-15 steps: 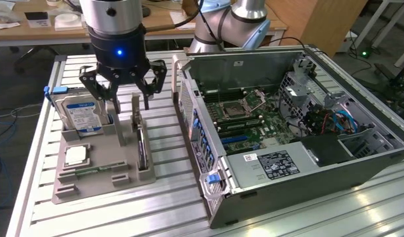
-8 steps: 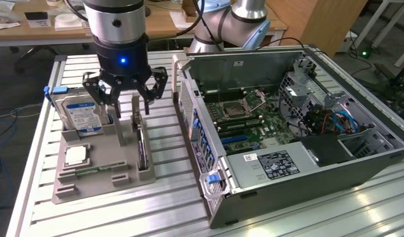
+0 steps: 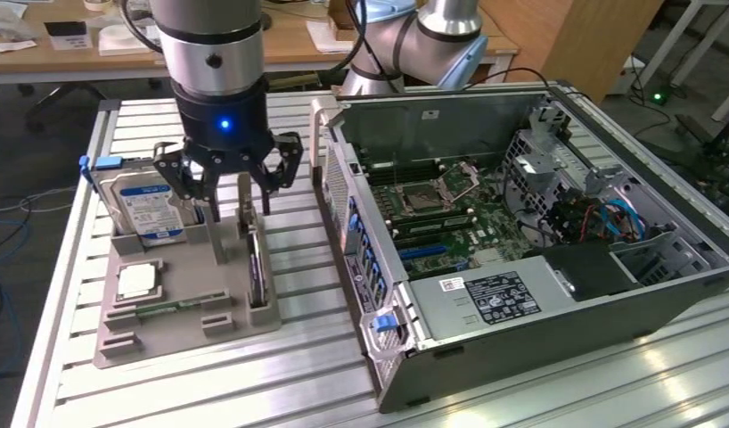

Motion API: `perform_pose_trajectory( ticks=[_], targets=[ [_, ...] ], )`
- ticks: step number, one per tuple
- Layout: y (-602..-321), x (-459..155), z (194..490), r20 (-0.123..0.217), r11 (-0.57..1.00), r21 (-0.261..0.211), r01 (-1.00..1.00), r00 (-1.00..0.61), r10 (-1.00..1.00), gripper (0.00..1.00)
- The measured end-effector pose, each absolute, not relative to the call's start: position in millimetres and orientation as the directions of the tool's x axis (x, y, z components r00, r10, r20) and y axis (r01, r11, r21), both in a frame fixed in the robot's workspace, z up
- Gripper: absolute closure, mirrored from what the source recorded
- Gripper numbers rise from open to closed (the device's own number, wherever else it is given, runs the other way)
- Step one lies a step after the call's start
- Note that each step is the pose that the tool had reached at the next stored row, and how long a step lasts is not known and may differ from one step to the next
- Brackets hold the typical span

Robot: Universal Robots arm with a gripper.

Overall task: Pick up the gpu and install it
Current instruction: 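Pick up the gpu and move the gpu toward the slot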

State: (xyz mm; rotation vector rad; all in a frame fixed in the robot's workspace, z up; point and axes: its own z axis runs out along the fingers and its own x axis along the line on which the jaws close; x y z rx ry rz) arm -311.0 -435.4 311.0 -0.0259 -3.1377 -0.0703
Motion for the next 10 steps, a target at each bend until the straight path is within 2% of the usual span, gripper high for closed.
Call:
perform_pose_trajectory(
  ticks=[10],
  targets=[
    [-435.4,-307.4,301.0,0.004,0.999,0.045,0.017,-1.0,0.017,0.39]
  ],
)
